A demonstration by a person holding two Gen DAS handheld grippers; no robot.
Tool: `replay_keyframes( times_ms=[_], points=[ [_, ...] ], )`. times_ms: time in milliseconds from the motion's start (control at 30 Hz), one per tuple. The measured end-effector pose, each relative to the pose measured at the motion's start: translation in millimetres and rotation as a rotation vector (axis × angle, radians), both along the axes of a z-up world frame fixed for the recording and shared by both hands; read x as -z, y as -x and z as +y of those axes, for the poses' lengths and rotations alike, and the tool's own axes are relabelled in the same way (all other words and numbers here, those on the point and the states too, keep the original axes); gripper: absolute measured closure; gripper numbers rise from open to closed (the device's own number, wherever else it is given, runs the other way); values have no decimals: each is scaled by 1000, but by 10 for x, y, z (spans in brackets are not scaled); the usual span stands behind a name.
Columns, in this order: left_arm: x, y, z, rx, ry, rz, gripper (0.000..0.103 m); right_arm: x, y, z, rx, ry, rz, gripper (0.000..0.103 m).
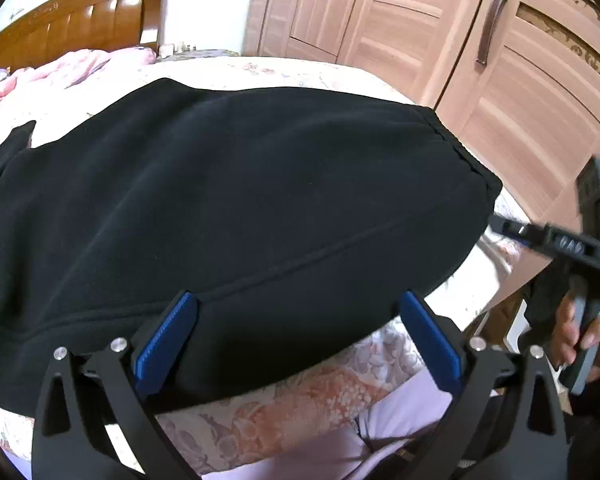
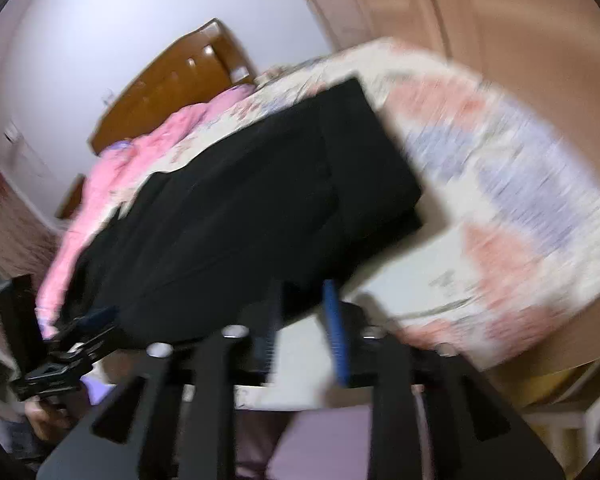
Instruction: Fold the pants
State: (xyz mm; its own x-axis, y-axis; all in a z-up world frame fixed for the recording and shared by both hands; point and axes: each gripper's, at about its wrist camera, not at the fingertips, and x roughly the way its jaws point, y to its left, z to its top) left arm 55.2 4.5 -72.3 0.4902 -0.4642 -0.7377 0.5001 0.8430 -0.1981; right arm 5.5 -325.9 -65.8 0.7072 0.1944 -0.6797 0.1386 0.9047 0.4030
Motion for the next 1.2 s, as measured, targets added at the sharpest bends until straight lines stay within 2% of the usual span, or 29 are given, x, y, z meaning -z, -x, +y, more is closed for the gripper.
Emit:
replay_keyframes(
  times_ms=[33,100,200,300,467,500,567,633,733,833,967,1067,1100,1167,1200],
  points=[
    [-19,2,28,-2,8,1,2,-97,30,20,1,19,-31,41],
    [-114,18,133,-26,37,-20,2,-263,34,94,-14,48,-90,23],
    [-321,-35,400,-91,61,-66,2,-444,-189,325,-85,99,-136,23],
    [-533,-236,752,-204,0,-113,2,-533,-570,616,-181,97,-131,23],
    [-725,-1029,1445,-416,-204,-67,2,-555,-1213,1268,-326,158,-116,20],
    [-731,-1299,1624,-476,-249,-27,2,-539,-1394,1432,-355,156,-106,20],
    [-738,-1734,1907,-545,-262,27,2,-483,-1644,1663,-386,160,-88,19],
    [-721,-2052,2056,-573,-265,65,3,-386,-1791,1836,-403,165,-60,19],
    [-573,-2543,2023,-566,-341,111,3,-216,-1927,2025,-419,151,-1,19],
    [-387,-2865,1938,-563,-420,127,13,-23,-1937,2108,-433,160,30,19],
    [-208,-3191,1902,-556,-454,168,13,99,-1942,2109,-436,165,36,18],
    [-58,-3336,1966,-568,-475,204,22,108,-1938,2080,-436,149,33,18],
    [-22,-3339,2010,-570,-462,220,29,109,-1932,2070,-437,143,29,18],
    [5,-3308,2114,-573,-394,223,35,109,-1927,2055,-439,133,26,18],
    [4,-3270,2176,-569,-358,220,51,106,-1924,2043,-439,125,24,17]
  ],
)
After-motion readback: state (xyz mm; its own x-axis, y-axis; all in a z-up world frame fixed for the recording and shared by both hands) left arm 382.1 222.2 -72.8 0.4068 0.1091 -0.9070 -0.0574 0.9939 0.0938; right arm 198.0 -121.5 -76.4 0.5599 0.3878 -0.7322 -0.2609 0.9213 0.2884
